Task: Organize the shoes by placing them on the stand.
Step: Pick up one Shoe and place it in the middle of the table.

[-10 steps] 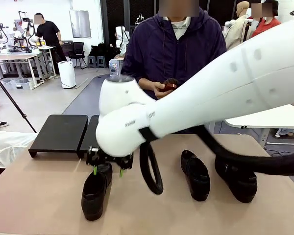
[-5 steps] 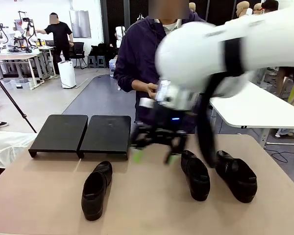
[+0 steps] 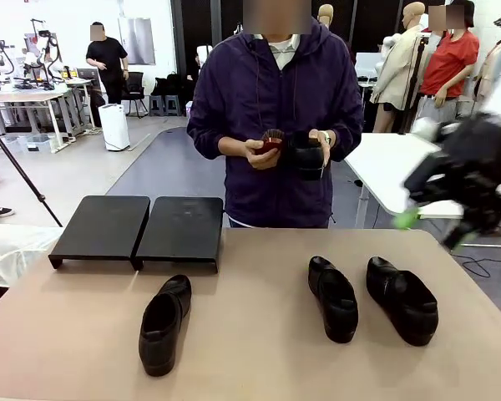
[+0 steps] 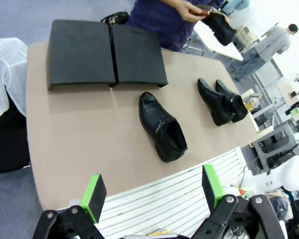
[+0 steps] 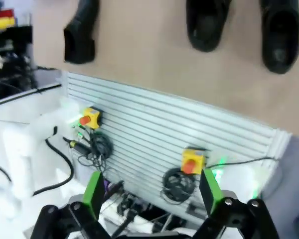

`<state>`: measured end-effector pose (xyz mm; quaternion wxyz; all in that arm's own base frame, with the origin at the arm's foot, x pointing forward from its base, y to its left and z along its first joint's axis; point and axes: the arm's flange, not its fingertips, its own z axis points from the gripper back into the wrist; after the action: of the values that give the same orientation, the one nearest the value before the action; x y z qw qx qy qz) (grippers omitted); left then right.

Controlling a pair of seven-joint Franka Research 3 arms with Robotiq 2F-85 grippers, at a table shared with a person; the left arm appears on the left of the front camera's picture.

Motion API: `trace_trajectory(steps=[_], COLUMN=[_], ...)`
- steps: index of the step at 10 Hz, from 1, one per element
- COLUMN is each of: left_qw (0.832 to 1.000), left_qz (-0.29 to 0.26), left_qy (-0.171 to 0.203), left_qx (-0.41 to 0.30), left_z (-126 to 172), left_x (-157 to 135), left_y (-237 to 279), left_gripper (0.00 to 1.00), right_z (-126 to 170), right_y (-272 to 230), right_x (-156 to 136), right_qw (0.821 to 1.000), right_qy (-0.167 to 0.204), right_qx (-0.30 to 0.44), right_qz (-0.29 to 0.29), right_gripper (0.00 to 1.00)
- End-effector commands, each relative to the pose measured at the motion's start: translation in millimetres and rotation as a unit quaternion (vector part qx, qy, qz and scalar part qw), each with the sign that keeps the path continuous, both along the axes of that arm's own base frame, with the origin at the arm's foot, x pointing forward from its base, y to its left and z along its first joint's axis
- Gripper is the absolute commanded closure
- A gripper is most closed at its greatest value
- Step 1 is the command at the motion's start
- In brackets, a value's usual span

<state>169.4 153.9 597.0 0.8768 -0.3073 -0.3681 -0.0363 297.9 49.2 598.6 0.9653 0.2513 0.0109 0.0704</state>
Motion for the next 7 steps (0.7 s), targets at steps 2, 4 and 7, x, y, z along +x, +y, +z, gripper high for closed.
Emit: trace_trajectory(steps=[2,4,7], left_qw=[1.0,1.0,1.0], left_qz=[-0.007,-0.007,-0.007], left_qy=[-0.006,-0.006,-0.006], left_qx=[-0.003,-0.003,-0.003], left_z=[-1,-1,-1], left_x=[-1,-1,-1], left_y=[0,0,0], left_gripper=[0.0,0.0,0.0], right_z=[7,2,18], right_y=[-85,-103,-114], right_x=[-16,-32,-27], right_qw=[0.993,0.979,0.988], right_qy=[-0.108,-0.198,-0.146], right_qx=[0.038,0.046,0.034], right_qz=[0.04,0.016,0.021], right_gripper=[0.0,0.0,0.0])
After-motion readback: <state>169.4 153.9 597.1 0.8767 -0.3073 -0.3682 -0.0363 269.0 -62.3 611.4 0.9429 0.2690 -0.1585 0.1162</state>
